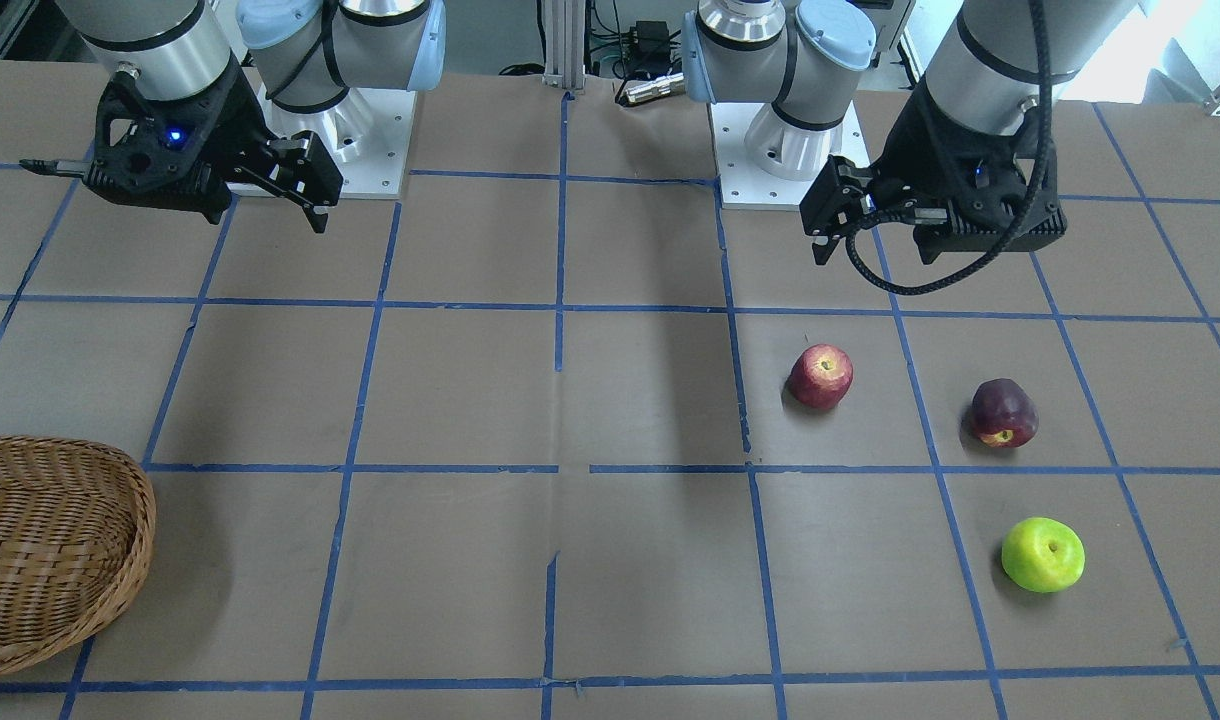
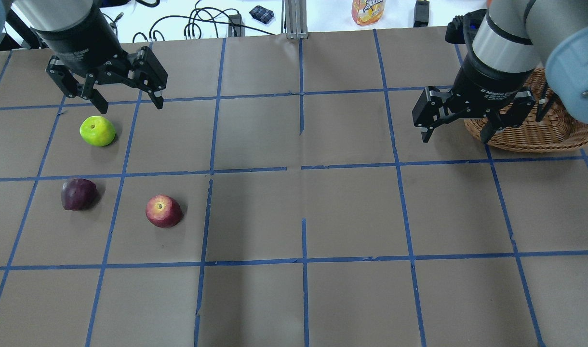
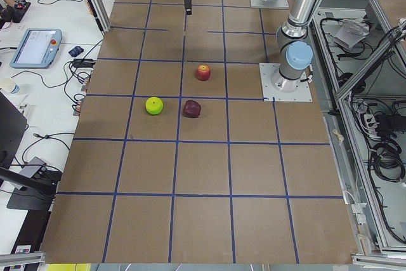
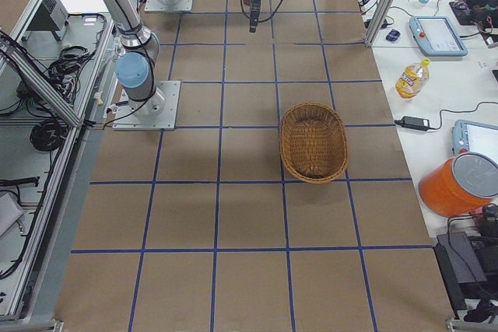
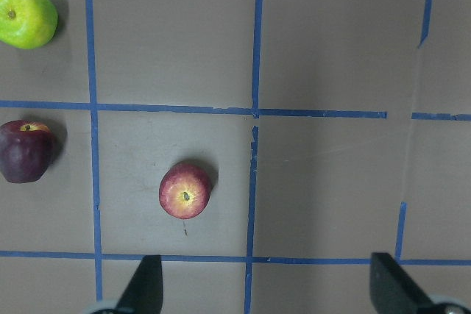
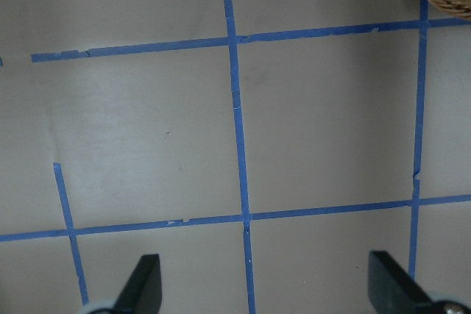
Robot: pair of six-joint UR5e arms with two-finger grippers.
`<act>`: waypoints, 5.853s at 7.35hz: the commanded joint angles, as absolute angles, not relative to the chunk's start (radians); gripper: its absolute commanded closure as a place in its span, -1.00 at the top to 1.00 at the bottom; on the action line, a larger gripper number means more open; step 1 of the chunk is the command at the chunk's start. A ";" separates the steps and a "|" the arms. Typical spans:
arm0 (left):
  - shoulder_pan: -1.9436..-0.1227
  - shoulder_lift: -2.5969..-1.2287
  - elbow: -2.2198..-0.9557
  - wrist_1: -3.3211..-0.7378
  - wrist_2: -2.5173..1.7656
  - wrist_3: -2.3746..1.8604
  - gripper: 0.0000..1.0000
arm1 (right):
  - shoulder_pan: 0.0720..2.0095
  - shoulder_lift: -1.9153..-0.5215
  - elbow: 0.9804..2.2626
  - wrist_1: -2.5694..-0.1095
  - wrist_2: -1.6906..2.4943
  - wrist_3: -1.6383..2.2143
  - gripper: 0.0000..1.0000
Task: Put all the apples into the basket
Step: 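Reach down and grasp the red apple with the left gripper, then carry the red apple to the table center and release it, then grasp the red apple at center with right gripper while left grasps dark red apple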
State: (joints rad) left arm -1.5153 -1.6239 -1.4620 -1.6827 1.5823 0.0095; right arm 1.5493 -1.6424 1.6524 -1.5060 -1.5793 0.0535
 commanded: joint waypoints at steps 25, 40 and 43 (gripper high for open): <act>-1.826 -1.837 -1.930 -0.850 1.342 -0.457 -1.00 | 1.543 -1.599 1.654 -1.616 -1.583 0.038 1.00; -1.140 -1.819 -1.624 -1.362 1.628 0.487 1.00 | 1.833 -1.221 1.634 -1.940 -1.506 0.509 1.00; -0.952 -1.861 -1.708 -1.347 1.535 0.731 1.00 | 1.865 -1.114 1.579 -2.008 -1.462 0.592 1.00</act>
